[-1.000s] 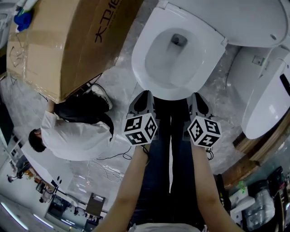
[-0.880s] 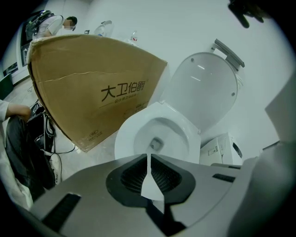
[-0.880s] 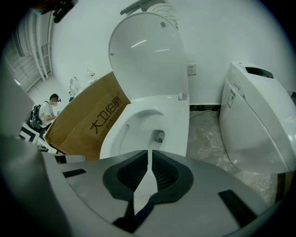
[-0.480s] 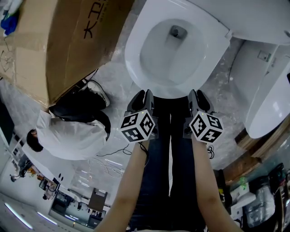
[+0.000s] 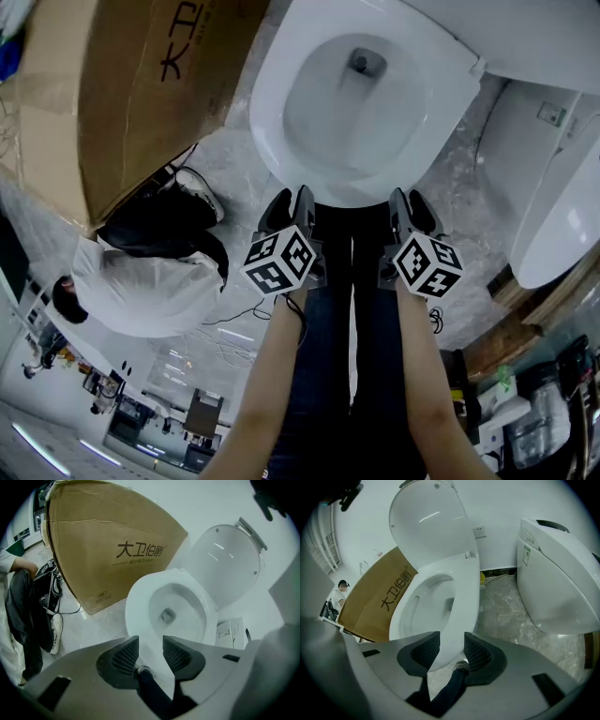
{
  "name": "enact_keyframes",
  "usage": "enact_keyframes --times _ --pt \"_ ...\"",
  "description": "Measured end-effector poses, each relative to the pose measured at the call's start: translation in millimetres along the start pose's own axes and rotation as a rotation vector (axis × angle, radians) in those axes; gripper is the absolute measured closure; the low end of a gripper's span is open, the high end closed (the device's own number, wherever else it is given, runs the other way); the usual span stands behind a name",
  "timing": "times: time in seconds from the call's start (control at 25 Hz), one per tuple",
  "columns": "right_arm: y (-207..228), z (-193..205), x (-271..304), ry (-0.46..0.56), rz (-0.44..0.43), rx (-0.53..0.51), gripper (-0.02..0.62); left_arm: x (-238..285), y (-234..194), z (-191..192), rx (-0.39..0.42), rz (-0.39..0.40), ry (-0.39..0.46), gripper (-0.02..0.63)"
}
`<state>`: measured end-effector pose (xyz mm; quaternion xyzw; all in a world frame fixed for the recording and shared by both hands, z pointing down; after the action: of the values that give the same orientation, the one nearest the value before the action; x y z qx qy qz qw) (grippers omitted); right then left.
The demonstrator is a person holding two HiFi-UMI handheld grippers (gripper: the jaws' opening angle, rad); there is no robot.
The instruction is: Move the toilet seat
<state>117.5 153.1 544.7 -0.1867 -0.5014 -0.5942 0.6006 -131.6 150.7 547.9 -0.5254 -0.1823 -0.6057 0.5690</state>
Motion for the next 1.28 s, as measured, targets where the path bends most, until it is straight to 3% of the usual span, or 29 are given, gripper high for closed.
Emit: enact_keyframes --times 0.48,1.28 --pt "10 10 12 -0.02 -0.001 0.036 0.4 13 -20 16 -0.058 -0.03 -0.029 0.399" --pt "9 17 29 -0.041 -0.02 0.164 0.37 26 -18 18 -0.091 0.039 -0.053 0.373"
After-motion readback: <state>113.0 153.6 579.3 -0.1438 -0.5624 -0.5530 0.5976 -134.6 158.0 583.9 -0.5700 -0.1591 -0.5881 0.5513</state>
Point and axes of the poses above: the fingertips, and each gripper's own axes: x forward along the fingers, y to its right, z out of its underside, the point moved 7 cm from there along -x, backward along the fingers, and after that the axes turned 6 degrees about y, right-handed, at the moved point
